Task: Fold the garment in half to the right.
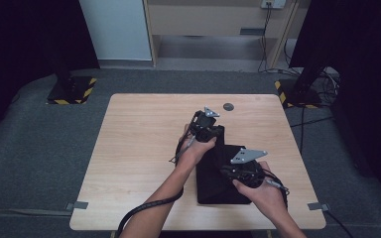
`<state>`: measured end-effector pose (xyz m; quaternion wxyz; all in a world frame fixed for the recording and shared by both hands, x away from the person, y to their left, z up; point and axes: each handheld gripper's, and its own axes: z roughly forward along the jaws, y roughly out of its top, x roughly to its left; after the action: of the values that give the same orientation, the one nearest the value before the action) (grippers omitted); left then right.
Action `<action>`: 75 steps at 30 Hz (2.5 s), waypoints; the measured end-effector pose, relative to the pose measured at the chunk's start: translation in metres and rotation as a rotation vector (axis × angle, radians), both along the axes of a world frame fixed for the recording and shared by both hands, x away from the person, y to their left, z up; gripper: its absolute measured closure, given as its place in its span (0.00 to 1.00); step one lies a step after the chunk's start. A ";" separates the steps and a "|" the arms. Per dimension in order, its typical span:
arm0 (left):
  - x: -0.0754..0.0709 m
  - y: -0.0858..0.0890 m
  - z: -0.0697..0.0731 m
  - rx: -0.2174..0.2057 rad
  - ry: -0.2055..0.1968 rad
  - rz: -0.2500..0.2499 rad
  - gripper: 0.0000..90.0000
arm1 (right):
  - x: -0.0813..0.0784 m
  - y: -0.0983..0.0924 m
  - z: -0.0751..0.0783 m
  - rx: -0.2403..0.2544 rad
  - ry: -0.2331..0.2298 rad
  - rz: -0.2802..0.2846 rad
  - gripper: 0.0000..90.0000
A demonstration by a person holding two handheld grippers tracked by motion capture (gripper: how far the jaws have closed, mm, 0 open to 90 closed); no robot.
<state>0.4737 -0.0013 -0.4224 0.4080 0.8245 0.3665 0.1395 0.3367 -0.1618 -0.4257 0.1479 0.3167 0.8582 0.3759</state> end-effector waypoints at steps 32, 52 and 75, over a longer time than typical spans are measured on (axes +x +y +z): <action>0.006 -0.021 -0.016 -0.032 0.033 -0.018 0.78 | -0.004 -0.007 -0.013 -0.013 0.007 -0.040 0.90; -0.023 0.036 -0.003 -0.037 -0.069 -0.007 0.27 | 0.001 -0.009 -0.020 -0.007 0.010 -0.058 0.90; -0.071 0.149 -0.081 0.042 0.018 0.132 0.03 | -0.008 -0.026 -0.033 0.039 0.029 -0.125 0.88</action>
<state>0.4022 0.1480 -0.5035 0.3772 0.8080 0.4208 0.1664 0.3291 -0.1878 -0.4582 0.1525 0.3778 0.8313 0.3782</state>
